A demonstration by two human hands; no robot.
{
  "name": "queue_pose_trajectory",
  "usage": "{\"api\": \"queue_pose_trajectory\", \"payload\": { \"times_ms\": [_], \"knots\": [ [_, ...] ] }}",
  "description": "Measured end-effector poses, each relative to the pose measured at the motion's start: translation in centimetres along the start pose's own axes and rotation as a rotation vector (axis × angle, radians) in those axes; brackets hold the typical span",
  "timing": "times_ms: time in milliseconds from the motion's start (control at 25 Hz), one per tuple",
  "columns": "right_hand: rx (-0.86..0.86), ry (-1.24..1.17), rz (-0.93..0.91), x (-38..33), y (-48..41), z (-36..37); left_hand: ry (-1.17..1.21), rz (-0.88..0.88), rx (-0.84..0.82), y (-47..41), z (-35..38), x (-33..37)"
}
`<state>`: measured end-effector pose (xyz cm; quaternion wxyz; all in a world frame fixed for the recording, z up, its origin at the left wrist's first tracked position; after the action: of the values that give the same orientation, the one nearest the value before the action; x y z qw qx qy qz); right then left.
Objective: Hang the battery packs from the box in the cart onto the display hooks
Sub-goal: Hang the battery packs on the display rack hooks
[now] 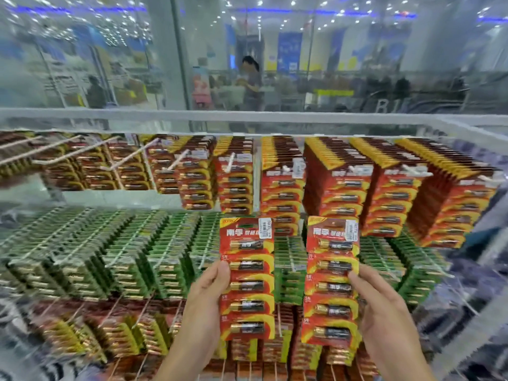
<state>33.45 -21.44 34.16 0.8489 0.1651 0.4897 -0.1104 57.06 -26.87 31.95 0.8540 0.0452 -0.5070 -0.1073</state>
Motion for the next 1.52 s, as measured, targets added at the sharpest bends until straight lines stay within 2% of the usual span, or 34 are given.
{"api": "queue_pose_trajectory", "payload": {
  "times_ms": [360,720,1000,1160,1520],
  "knots": [
    [-0.044,0.027,0.083,5.2,-0.8,9.3,-0.027,0.062,0.067,-1.6,-8.7,6.3],
    [-0.041,0.049,0.138,5.8,-1.9,11.3,-0.138,0.253,0.065,-4.9,-8.0,12.2],
    [-0.069,0.08,0.1,5.3,-2.6,11.8,-0.123,0.212,0.105,-6.6,-8.4,11.7],
    [-0.143,0.083,0.037,3.8,-2.2,13.1,-0.188,0.194,0.124,-10.8,-7.7,11.9],
    [-0.186,0.219,-0.085,3.5,-3.8,15.5,-0.252,0.229,0.131,-17.4,-7.4,12.8]
  ]
}}
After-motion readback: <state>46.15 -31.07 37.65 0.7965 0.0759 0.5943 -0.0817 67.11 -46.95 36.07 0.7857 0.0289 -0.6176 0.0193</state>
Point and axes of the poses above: each hand's wrist, its own y-axis away from the middle knuckle, its own z-axis out of the palm, x = y × z, the point moved 1 cm from there along -y, towards the middle knuckle, and after that the axes turned 1 degree about -z, right-handed, at the moved point
